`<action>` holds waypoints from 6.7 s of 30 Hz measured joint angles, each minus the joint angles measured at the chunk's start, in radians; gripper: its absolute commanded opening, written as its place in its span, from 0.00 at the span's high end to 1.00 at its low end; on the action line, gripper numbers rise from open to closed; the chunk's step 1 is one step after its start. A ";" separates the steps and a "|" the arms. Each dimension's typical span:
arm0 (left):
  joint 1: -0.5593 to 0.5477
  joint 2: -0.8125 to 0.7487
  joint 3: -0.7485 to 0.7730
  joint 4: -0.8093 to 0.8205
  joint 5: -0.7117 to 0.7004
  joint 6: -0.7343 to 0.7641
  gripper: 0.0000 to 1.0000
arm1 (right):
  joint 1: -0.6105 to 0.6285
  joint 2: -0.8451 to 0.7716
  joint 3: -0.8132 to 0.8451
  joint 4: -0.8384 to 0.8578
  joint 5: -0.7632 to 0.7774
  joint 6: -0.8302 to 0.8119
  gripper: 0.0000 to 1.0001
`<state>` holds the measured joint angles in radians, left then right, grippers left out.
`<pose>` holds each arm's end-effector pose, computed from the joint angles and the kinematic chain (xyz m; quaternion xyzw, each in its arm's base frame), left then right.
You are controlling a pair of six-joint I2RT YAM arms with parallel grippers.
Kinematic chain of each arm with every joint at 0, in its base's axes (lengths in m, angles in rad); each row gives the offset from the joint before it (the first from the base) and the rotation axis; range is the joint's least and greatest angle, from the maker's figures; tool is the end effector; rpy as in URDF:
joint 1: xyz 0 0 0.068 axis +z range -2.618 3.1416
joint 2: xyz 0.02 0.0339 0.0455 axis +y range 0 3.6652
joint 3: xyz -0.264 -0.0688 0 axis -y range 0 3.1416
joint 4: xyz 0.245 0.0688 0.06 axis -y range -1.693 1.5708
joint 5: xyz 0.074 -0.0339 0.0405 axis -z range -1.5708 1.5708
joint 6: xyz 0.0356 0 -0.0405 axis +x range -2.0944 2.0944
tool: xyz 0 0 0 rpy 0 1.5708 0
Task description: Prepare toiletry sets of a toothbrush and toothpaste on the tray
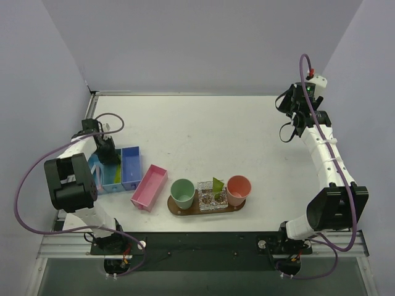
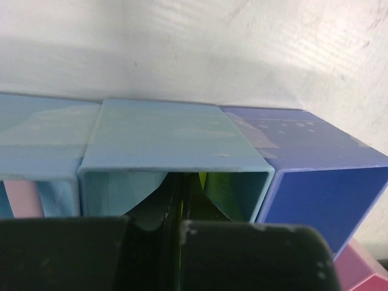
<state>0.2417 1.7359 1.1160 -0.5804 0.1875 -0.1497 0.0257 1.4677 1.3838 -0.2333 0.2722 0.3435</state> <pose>0.3289 0.0742 0.1788 -0.1734 0.9632 -0.0835 0.1874 0.3450 -0.0007 0.3816 0.2055 0.7797 -0.0014 0.5914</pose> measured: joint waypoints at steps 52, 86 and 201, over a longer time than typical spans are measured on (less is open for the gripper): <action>-0.149 -0.949 -0.035 0.192 0.108 -0.566 1.00 | 0.747 -0.214 -0.090 0.359 -0.632 -0.005 0.37; -0.251 -0.963 -0.256 0.527 0.228 -1.061 0.58 | 0.916 0.230 0.117 0.393 -0.805 0.023 1.00; -0.916 -0.831 -0.409 1.079 0.476 -0.634 1.00 | 0.379 -0.642 -0.332 0.230 -1.225 0.186 0.48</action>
<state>-0.6739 0.9047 0.7071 0.4984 0.6632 -0.7834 0.4049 0.8253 1.0519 -0.0036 -0.9531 0.5293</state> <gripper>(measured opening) 0.430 0.562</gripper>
